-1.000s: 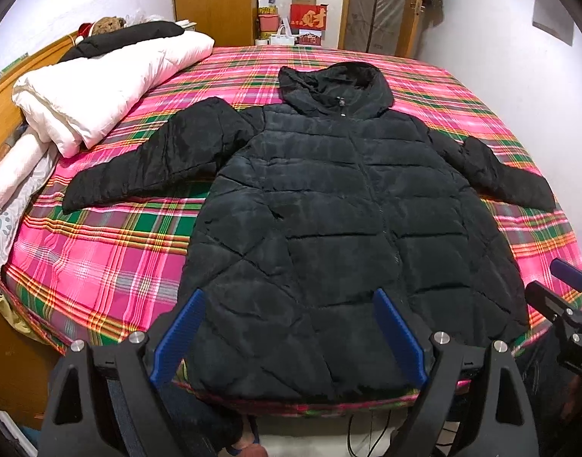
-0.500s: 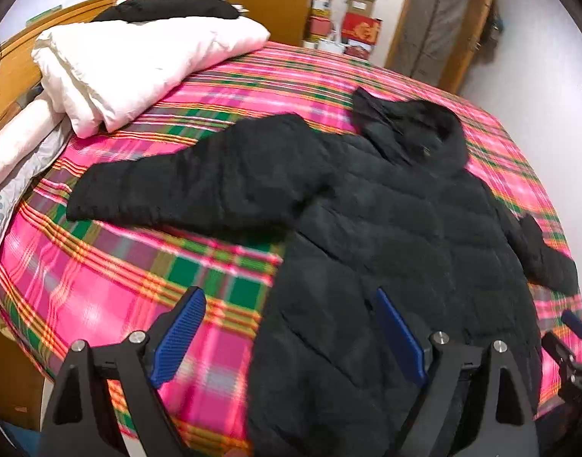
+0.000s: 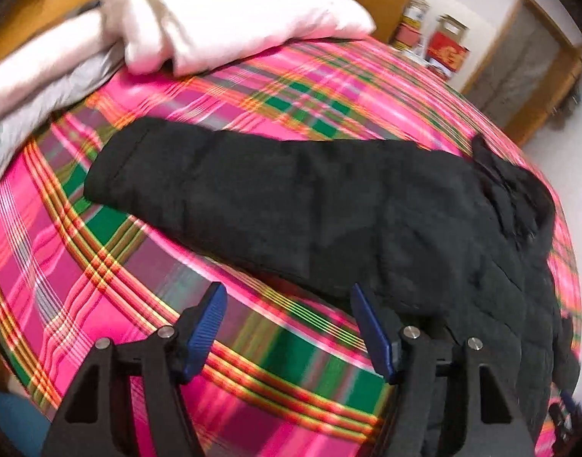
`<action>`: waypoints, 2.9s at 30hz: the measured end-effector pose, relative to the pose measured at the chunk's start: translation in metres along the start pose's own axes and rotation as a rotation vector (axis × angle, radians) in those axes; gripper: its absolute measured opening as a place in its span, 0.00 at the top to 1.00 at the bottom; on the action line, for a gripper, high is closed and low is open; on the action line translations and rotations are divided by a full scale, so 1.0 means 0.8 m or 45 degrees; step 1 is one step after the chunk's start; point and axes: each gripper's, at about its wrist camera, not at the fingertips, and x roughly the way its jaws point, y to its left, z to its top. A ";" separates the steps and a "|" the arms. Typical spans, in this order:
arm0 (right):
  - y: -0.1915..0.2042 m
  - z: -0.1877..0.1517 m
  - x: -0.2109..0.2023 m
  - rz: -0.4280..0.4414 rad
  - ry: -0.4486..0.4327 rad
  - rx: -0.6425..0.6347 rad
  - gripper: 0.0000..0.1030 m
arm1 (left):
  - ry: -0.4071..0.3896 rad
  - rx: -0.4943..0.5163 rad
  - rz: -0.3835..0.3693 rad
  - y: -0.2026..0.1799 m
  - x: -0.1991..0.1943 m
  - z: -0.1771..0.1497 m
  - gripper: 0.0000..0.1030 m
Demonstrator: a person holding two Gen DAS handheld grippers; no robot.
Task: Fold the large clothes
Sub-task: 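Grasp the black sleeve cuff nearest the left gripper with the left gripper, then carry the sleeve across the jacket front with the left gripper and release, then move the right gripper to the other black sleeve cuff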
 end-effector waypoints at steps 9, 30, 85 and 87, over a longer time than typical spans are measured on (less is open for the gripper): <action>-0.013 0.008 0.034 0.023 0.033 0.000 0.22 | -0.037 -0.237 0.039 0.075 0.061 0.020 0.33; -0.072 0.005 0.045 0.028 0.055 -0.050 0.22 | -0.370 -0.007 -0.010 -0.027 -0.053 0.071 0.89; -0.181 0.054 0.044 -0.004 -0.160 0.279 0.52 | -0.019 0.458 -0.253 -0.301 0.031 -0.033 0.46; -0.158 0.071 0.075 -0.016 -0.132 0.193 0.55 | 0.054 0.442 -0.245 -0.299 0.051 -0.028 0.46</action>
